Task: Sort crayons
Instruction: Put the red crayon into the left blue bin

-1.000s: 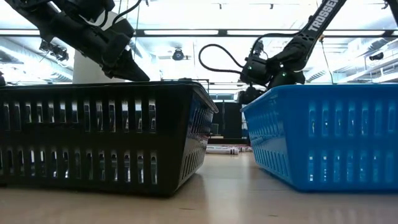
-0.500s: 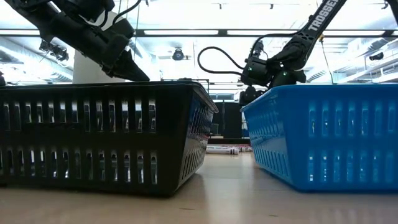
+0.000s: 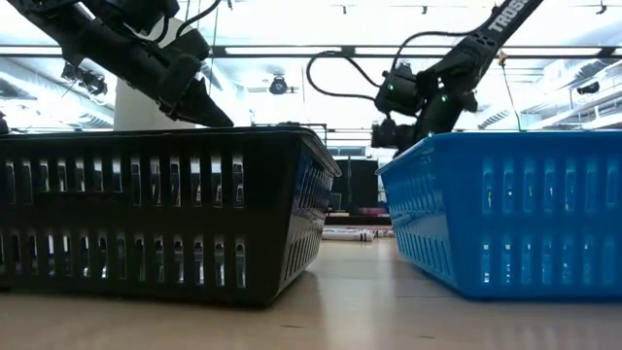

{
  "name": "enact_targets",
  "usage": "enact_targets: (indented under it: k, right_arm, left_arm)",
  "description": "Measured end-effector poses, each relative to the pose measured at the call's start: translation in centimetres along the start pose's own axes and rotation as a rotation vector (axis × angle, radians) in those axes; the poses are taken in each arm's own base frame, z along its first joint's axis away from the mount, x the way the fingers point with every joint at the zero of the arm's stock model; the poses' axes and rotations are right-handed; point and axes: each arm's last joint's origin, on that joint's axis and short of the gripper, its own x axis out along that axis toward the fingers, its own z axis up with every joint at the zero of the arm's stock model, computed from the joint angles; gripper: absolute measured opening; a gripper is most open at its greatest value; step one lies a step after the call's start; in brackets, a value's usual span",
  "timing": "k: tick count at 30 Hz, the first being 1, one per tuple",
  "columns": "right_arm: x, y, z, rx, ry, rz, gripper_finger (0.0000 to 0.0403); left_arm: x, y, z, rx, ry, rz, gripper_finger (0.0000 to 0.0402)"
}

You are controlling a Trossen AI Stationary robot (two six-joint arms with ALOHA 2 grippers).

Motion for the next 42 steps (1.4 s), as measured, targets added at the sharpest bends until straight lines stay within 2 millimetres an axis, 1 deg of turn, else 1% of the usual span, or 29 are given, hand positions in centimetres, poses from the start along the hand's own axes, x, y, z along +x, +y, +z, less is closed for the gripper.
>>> enact_targets:
  k: [3,8,14,20,29,36,42]
  right_arm:
    - [-1.0,0.8,0.8,-0.016,-0.042,0.017,0.0041]
    - [-2.8,3.0,1.8,-0.026,-0.111,0.072,0.0041]
    - [-4.9,6.8,2.6,-0.035,-0.183,0.213,0.0041]
    - [-5.8,10.4,2.7,-0.036,-0.186,0.32,0.0041]
    - [-6.6,15.1,2.0,0.015,-0.133,0.452,0.0042]
    - [-6.7,18.7,-0.1,0.092,-0.051,0.519,0.0042]
    - [-7.1,21.3,-1.6,0.152,-0.04,0.509,0.0042]
  left_arm:
    - [0.0,0.0,0.0,0.0,0.0,0.0,0.0118]
    - [0.0,0.0,0.0,0.01,0.0,0.0,0.0118]
    - [0.0,0.0,0.0,0.021,-0.001,0.0,0.0118]
    - [0.0,0.0,0.0,0.025,-0.001,0.0,0.0118]
    - [0.0,0.0,0.0,0.024,-0.001,0.0,0.0118]
    - [0.0,0.0,0.0,0.022,-0.002,-0.002,0.0118]
    - [0.0,0.0,0.1,0.02,-0.011,-0.002,0.0118]
